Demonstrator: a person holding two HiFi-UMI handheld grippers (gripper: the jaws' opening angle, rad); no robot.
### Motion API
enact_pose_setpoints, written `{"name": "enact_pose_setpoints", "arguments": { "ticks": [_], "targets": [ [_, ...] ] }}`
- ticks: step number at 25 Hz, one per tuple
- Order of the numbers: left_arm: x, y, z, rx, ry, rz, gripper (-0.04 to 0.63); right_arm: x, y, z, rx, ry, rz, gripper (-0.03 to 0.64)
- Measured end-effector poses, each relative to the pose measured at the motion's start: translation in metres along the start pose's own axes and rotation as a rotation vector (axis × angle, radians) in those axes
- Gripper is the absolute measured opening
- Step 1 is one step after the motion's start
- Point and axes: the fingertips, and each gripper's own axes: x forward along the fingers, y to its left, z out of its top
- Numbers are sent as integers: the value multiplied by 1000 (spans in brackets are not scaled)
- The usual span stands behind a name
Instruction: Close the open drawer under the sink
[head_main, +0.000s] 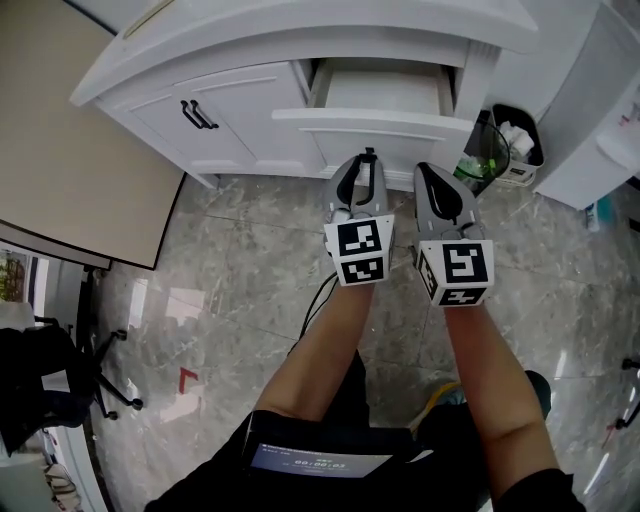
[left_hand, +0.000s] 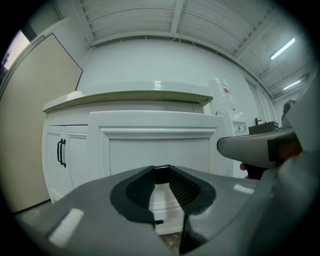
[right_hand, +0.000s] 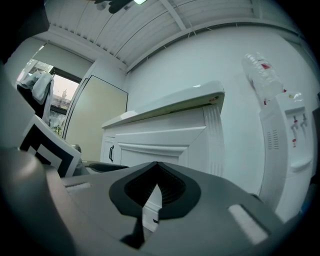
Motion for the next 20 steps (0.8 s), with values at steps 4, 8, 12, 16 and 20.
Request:
{"name": "enact_pose_setpoints", "arguments": {
  "ticks": [4,8,12,16,20],
  "targets": [
    [17,3,-1,5,18,-3,86,12,-7,-6,-8,21,-14,23],
    [41,6,2,9,26,-5,84,33,-17,-6,-16,22,-20,23],
    [68,7,4,11,36,-8,84,52,-27,-9,-12,21,-29,23],
    [90,11,7,31,37,-6,86,67,-33,-11,-10,13,-38,23],
    [97,12,7,26,-1,0,87,76,-37,-15,-13,3,-43,23]
  ]
}}
